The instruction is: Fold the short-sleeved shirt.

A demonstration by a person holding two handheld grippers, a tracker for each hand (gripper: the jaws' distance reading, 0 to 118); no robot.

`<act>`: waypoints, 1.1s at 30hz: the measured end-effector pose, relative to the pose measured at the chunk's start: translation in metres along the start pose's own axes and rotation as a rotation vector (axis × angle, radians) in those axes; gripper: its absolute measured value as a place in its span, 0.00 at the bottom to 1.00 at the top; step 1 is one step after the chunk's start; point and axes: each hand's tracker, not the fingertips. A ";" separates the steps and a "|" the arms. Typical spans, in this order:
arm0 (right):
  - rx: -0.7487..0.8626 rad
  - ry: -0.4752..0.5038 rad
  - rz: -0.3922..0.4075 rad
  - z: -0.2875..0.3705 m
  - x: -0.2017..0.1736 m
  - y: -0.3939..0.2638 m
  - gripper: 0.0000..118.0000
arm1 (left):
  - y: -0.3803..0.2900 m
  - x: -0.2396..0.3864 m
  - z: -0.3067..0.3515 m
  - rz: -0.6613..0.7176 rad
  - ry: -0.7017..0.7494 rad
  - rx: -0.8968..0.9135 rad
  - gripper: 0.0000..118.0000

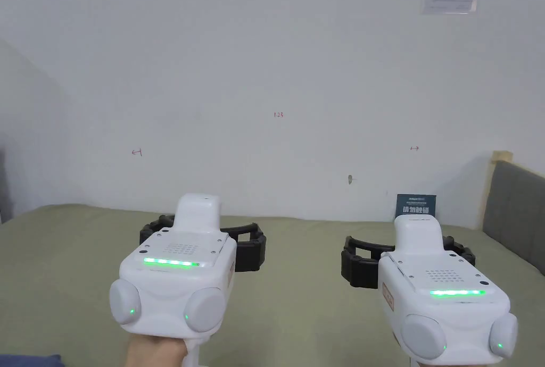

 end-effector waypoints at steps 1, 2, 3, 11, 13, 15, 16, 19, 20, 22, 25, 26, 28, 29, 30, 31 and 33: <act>-0.001 0.000 0.000 0.002 -0.001 0.002 1.00 | 0.000 -0.001 -0.001 -0.001 0.012 -0.006 0.98; -0.003 -0.003 0.002 0.002 -0.001 0.002 1.00 | 0.000 -0.003 -0.003 0.002 0.020 -0.009 0.98; -0.004 -0.003 0.002 0.002 -0.001 0.001 1.00 | 0.000 -0.005 -0.004 0.007 0.023 -0.011 0.98; -0.007 0.016 -0.001 0.001 -0.002 0.005 1.00 | 0.002 -0.012 -0.006 0.006 0.105 -0.065 0.98; -0.008 0.012 -0.003 0.003 -0.003 0.006 1.00 | 0.000 -0.014 -0.004 -0.002 0.085 -0.059 0.98; -0.008 0.009 -0.003 0.002 -0.003 0.007 1.00 | 0.001 -0.017 -0.003 0.023 0.050 -0.071 0.98; -0.011 0.008 -0.003 0.001 -0.003 0.007 1.00 | 0.001 -0.018 -0.001 0.041 0.029 -0.067 0.98; -0.013 0.005 -0.001 0.000 -0.002 0.007 1.00 | 0.004 -0.016 0.001 0.040 0.020 -0.077 0.98; -0.014 0.005 -0.001 0.001 -0.002 0.007 1.00 | 0.006 -0.015 0.003 0.028 0.018 -0.087 0.98; -0.014 0.005 -0.002 0.002 -0.001 0.007 1.00 | 0.008 -0.011 0.005 -0.001 0.019 -0.081 0.98; -0.014 0.003 -0.007 0.002 0.000 0.008 1.00 | 0.012 -0.006 0.007 -0.024 0.036 -0.086 0.98; -0.014 0.004 -0.011 0.002 0.000 0.008 1.00 | 0.013 -0.005 0.007 -0.027 0.044 -0.090 0.98; -0.015 0.007 -0.019 0.003 0.001 0.010 1.00 | 0.014 -0.005 0.007 -0.034 0.055 -0.100 0.98; -0.013 0.009 -0.022 0.005 0.002 0.011 1.00 | 0.014 -0.005 0.006 -0.036 0.059 -0.105 0.98; -0.010 0.011 -0.023 0.005 0.002 0.012 1.00 | 0.014 -0.005 0.006 -0.037 0.060 -0.106 0.98; -0.007 0.011 -0.022 0.006 0.002 0.012 1.00 | 0.014 -0.005 0.007 -0.038 0.060 -0.107 0.98; -0.003 0.009 -0.014 0.006 0.001 0.013 1.00 | 0.014 -0.007 0.008 -0.030 0.042 -0.107 0.98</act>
